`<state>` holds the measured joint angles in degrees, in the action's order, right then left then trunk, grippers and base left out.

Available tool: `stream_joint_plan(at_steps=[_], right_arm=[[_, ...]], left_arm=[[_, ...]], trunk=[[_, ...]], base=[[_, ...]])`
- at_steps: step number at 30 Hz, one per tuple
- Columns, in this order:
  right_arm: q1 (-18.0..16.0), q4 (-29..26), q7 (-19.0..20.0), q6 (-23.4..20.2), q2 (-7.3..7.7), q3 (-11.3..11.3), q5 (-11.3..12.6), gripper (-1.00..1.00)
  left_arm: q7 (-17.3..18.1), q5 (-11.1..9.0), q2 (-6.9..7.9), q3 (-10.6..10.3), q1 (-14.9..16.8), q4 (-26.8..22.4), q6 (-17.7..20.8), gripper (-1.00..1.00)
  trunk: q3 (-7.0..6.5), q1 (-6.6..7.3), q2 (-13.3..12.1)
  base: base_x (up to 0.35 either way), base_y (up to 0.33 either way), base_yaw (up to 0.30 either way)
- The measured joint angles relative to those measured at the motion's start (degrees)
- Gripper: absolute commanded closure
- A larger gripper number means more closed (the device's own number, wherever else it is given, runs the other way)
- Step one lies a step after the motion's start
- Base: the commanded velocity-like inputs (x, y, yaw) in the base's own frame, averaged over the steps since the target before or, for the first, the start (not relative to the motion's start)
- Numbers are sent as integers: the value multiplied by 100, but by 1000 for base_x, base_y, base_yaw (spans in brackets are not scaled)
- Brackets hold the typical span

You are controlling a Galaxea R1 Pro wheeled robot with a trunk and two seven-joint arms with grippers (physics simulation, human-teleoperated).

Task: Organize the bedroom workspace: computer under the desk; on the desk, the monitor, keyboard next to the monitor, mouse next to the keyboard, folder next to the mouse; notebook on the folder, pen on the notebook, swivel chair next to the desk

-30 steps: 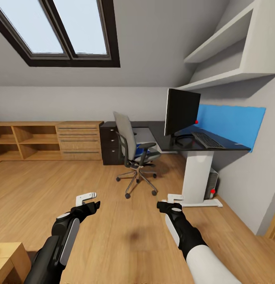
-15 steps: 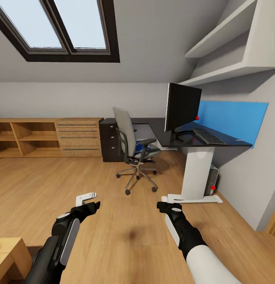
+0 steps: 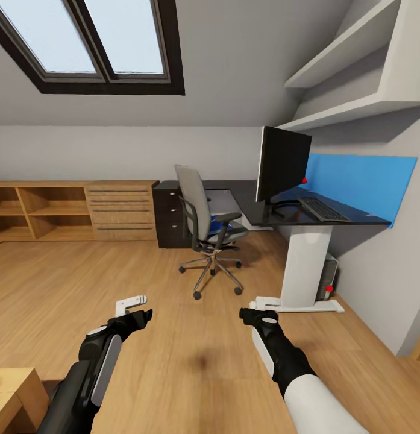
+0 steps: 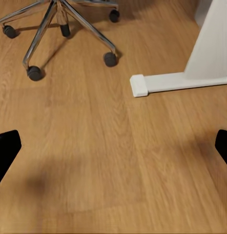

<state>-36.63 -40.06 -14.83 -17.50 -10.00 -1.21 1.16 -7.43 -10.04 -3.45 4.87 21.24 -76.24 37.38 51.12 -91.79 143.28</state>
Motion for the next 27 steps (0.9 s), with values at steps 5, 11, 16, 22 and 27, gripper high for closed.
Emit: stream_joint_plan(at_steps=[5,11,16,22,27], right_arm=[[0,-2,-1,15,0,-152,-4,-100],[0,-9,-2,11,0,-221,-3,-100],[0,-51,-2,2,0,-241,2,-100],[0,-55,-2,0,0,-237,3,-100],[0,-55,-3,17,0,-228,-5,-100]], left_arm=[[0,1,-3,0,0,0,0,-100],[7,-3,-3,0,0,8,-2,-100],[9,-3,-3,0,0,36,-3,-100],[9,2,3,1,0,63,-3,-100],[9,2,6,8,0,63,-3,-100]], trunk=[[0,0,0],[0,1,0],[0,1,0],[0,1,0],[0,1,0]], base=[[239,231,0],[292,91,0],[316,14,0],[320,1,0],[320,0,0]])
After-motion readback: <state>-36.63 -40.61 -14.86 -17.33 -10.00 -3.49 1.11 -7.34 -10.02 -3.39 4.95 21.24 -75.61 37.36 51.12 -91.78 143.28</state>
